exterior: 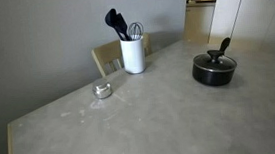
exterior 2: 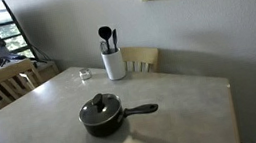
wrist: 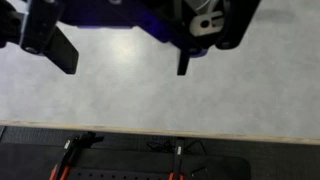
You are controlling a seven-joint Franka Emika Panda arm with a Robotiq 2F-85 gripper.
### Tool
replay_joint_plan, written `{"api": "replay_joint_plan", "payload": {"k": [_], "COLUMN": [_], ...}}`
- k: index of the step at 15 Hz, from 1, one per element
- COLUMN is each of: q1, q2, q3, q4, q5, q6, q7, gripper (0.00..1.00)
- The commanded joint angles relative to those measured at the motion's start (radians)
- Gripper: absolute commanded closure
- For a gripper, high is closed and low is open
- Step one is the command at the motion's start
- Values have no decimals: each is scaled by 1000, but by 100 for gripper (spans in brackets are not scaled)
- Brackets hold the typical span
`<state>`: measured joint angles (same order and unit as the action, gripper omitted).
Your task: Remove the lid from the black pot
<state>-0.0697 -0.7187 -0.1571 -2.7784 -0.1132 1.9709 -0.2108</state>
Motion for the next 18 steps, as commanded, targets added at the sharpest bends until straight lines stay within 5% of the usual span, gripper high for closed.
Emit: {"api": "replay_joint_plan", "payload": {"k": [1,10,18], "q1": [-5,4,14], "q2": [0,106,371], "q3": [5,-21,-65], "q4": [1,56,176], "q5": [4,10,23], "q6": [-2,72,256], "q7": [-3,-33,-157], "gripper": [0,0,0]}}
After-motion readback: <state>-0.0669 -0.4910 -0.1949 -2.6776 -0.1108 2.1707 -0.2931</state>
